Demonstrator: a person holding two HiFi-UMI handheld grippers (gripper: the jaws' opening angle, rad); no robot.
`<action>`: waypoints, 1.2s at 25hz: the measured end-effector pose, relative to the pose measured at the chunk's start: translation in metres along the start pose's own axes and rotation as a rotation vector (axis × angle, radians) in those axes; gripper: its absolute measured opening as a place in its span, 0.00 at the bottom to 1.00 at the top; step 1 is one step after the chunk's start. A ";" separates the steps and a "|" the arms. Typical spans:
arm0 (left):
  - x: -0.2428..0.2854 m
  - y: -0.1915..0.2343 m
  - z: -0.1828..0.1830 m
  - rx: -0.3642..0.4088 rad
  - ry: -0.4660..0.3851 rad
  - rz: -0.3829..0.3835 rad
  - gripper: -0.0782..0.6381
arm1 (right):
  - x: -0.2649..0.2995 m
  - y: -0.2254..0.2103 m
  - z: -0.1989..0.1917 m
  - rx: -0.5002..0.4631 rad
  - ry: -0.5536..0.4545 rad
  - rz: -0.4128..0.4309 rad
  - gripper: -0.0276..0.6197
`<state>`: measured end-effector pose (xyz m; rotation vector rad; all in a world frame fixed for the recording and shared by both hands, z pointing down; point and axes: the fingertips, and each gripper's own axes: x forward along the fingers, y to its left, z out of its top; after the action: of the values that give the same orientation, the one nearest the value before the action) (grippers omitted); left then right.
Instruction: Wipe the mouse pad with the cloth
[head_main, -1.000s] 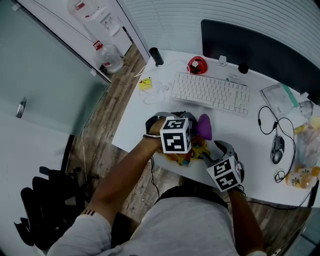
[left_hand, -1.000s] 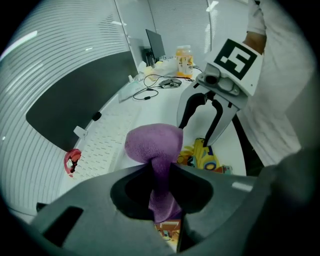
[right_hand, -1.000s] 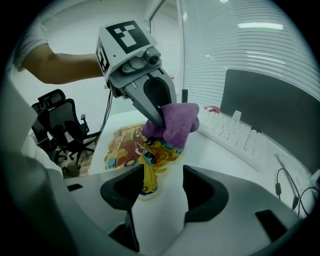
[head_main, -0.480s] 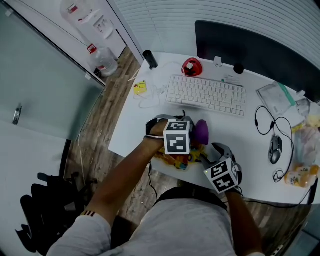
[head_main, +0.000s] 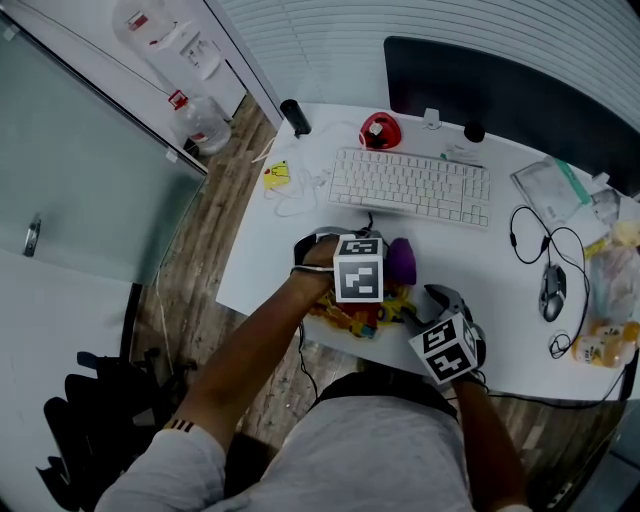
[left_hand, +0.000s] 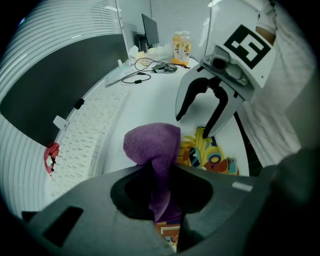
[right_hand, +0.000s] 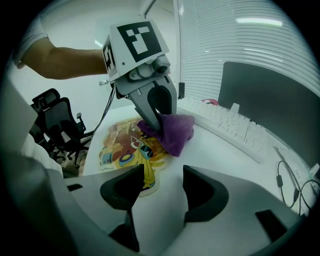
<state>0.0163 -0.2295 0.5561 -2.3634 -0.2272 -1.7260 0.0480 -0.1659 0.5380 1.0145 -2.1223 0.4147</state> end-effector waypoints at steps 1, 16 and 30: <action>0.006 0.003 -0.003 0.001 -0.006 0.012 0.23 | 0.000 0.000 -0.001 0.005 0.000 0.001 0.36; -0.030 -0.002 -0.051 -0.056 0.036 0.018 0.23 | -0.001 0.000 -0.003 0.039 0.002 -0.021 0.37; -0.045 -0.002 -0.134 -0.158 0.073 0.098 0.23 | -0.002 0.000 -0.004 0.046 0.016 -0.032 0.37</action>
<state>-0.1218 -0.2615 0.5529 -2.3679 0.0374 -1.8417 0.0503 -0.1627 0.5392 1.0663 -2.0886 0.4568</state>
